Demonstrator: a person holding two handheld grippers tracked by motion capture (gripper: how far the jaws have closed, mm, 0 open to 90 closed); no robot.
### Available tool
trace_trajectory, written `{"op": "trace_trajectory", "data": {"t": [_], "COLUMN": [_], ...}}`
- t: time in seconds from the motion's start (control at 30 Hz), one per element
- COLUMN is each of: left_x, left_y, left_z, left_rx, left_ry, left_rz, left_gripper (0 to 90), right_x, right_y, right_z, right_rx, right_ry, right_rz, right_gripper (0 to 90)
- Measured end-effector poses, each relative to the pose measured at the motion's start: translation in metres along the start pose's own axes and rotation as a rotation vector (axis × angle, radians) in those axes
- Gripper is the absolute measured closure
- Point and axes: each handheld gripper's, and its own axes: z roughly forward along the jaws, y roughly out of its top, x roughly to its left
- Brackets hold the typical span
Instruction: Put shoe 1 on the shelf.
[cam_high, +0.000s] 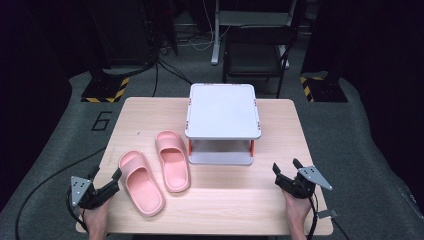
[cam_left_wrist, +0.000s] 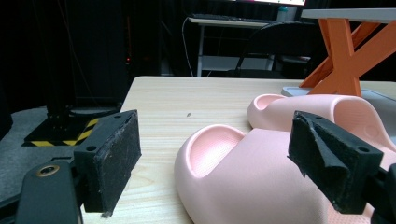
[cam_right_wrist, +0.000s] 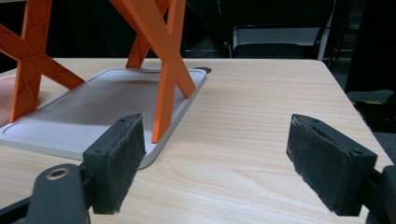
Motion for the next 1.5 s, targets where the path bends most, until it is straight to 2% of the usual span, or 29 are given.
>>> {"op": "trace_trajectory", "data": {"t": [0.13, 0.33, 0.37, 0.47, 0.5, 0.53, 0.57, 0.63, 0.67, 0.7, 0.73, 0.77, 0.8, 0.83, 0.87, 0.9, 0.93, 1.0, 1.03, 1.07, 1.1, 1.13, 1.17, 1.23, 1.27, 1.3, 1.37, 1.43, 1.5], "left_x": [0.001, 0.004, 0.005, 0.007, 0.009, 0.010, 0.011, 0.014, 0.015, 0.017, 0.019, 0.021, 0.023, 0.024, 0.025, 0.027, 0.028, 0.029, 0.030, 0.031, 0.031, 0.032, 0.032, 0.033, 0.034, 0.034, 0.034, 0.036, 0.036], "left_y": [0.001, 0.005, 0.006, 0.005, 0.004, 0.004, 0.004, 0.005, 0.006, 0.006, 0.007, 0.008, 0.008, 0.009, 0.009, 0.009, 0.010, 0.010, 0.011, 0.011, 0.011, 0.011, 0.011, 0.012, 0.011, 0.011, 0.011, 0.011, 0.011], "left_z": [-0.001, -0.004, -0.005, -0.006, -0.007, -0.007, -0.007, -0.008, -0.008, -0.009, -0.010, -0.010, -0.010, -0.011, -0.011, -0.011, -0.012, -0.012, -0.012, -0.013, -0.013, -0.013, -0.013, -0.013, -0.012, -0.013, -0.012, -0.012, -0.011], "left_rx": [-0.009, -0.024, -0.025, -0.017, -0.011, -0.016, -0.017, -0.023, -0.025, -0.036, -0.028, -0.037, -0.029, -0.032, -0.035, -0.035, -0.030, -0.041, -0.042, -0.031, -0.041, -0.040, -0.043, -0.037, -0.037, -0.035, -0.034, -0.028, -0.036], "left_ry": [0.012, 0.023, 0.027, 0.036, 0.042, 0.048, 0.051, 0.058, 0.064, 0.070, 0.077, 0.085, 0.091, 0.093, 0.098, 0.100, 0.101, 0.106, 0.107, 0.105, 0.111, 0.114, 0.115, 0.117, 0.119, 0.119, 0.122, 0.120, 0.122], "left_rz": [0.002, -0.010, -0.005, -0.013, -0.014, -0.021, -0.024, -0.023, -0.025, -0.031, -0.033, -0.040, -0.043, -0.045, -0.045, -0.043, -0.038, -0.052, -0.044, -0.040, -0.051, -0.051, -0.060, -0.053, -0.053, -0.054, -0.062, -0.046, -0.047], "left_gripper": [17.3, 17.5, 17.5, 17.8, 17.8, 17.8, 17.8, 17.9, 18.0, 18.0, 18.0, 17.9, 17.9, 17.9, 17.9, 17.9, 17.9, 17.9, 17.9, 17.9, 17.9, 17.9, 17.9, 18.0, 18.0, 17.9, 17.9, 17.9, 18.0], "right_x": [0.005, 0.032, 0.032, 0.050, 0.050, 0.062, 0.062, 0.077, 0.097, 0.106, 0.106, 0.128, 0.128, 0.147, 0.147, 0.156, 0.173, 0.188, 0.196, 0.196, 0.210, 0.210, 0.224, 0.236, 0.236, 0.246, 0.250, 0.263, 0.268], "right_y": [0.002, 0.009, 0.009, 0.013, 0.013, 0.015, 0.015, 0.017, 0.020, 0.021, 0.021, 0.023, 0.023, 0.025, 0.025, 0.025, 0.026, 0.026, 0.025, 0.025, 0.024, 0.024, 0.023, 0.022, 0.022, 0.021, 0.020, 0.017, 0.015], "right_z": [0.000, 0.008, 0.008, 0.014, 0.014, 0.017, 0.017, 0.022, 0.030, 0.033, 0.033, 0.041, 0.041, 0.051, 0.051, 0.055, 0.063, 0.070, 0.074, 0.074, 0.081, 0.081, 0.088, 0.094, 0.094, 0.100, 0.103, 0.109, 0.110], "right_rx": [-0.008, -0.007, -0.007, -0.002, -0.002, 0.004, 0.004, 0.014, 0.030, 0.045, 0.045, 0.055, 0.055, 0.053, 0.053, 0.054, 0.075, 0.093, 0.108, 0.108, 0.124, 0.124, 0.140, 0.156, 0.156, 0.172, 0.175, 0.187, 0.188], "right_ry": [0.027, 0.093, 0.093, 0.145, 0.145, 0.174, 0.174, 0.219, 0.264, 0.294, 0.294, 0.323, 0.323, 0.357, 0.357, 0.371, 0.393, 0.419, 0.424, 0.424, 0.445, 0.445, 0.456, 0.466, 0.466, 0.467, 0.469, 0.470, 0.465], "right_rz": [0.002, -0.070, -0.070, -0.057, -0.057, -0.059, -0.059, -0.054, -0.052, -0.068, -0.068, -0.080, -0.080, -0.094, -0.094, -0.093, -0.093, -0.098, -0.099, -0.099, -0.113, -0.113, -0.132, -0.137, -0.137, -0.139, -0.133, -0.134, -0.134], "right_gripper": [20.1, 22.0, 22.0, 22.7, 22.7, 24.2, 24.2, 24.3, 24.2, 24.1, 24.1, 24.0, 24.0, 23.9, 23.9, 23.9, 23.7, 23.6, 23.4, 23.4, 23.5, 23.5, 23.5, 23.8, 23.8, 24.1, 24.4, 25.3, 26.3]}}
